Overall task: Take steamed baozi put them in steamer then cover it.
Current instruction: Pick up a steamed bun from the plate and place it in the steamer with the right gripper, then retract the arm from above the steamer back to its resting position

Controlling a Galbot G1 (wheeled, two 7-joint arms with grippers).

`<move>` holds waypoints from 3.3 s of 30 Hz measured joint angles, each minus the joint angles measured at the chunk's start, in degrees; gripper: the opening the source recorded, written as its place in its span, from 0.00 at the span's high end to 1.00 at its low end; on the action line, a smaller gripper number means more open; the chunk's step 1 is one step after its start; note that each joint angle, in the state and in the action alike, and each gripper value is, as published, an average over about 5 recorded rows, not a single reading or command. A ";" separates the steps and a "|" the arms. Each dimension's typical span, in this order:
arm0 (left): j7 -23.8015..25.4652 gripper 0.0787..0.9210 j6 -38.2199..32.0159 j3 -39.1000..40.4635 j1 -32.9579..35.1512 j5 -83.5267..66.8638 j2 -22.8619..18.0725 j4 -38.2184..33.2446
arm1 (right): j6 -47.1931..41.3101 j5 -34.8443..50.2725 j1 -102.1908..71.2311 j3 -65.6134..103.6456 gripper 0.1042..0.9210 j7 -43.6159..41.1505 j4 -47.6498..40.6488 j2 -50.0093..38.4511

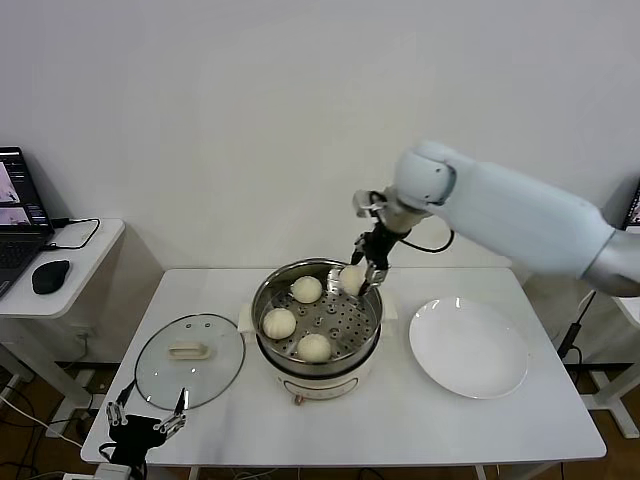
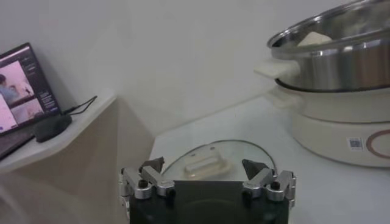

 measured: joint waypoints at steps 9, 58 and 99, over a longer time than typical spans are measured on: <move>0.02 0.12 0.02 -0.35 -0.12 -0.49 -0.41 -0.11 | -0.50 -2.61 -3.13 -1.65 0.35 1.63 -2.01 3.30; -3.99 0.12 -6.87 1.21 -0.63 -4.01 -1.77 1.40 | 4.05 17.73 -30.42 43.74 0.12 44.46 16.90 -15.69; -19.24 0.12 -10.00 11.00 -12.86 56.13 14.76 21.36 | 22.42 12.35 -115.51 110.38 0.12 59.73 37.33 9.30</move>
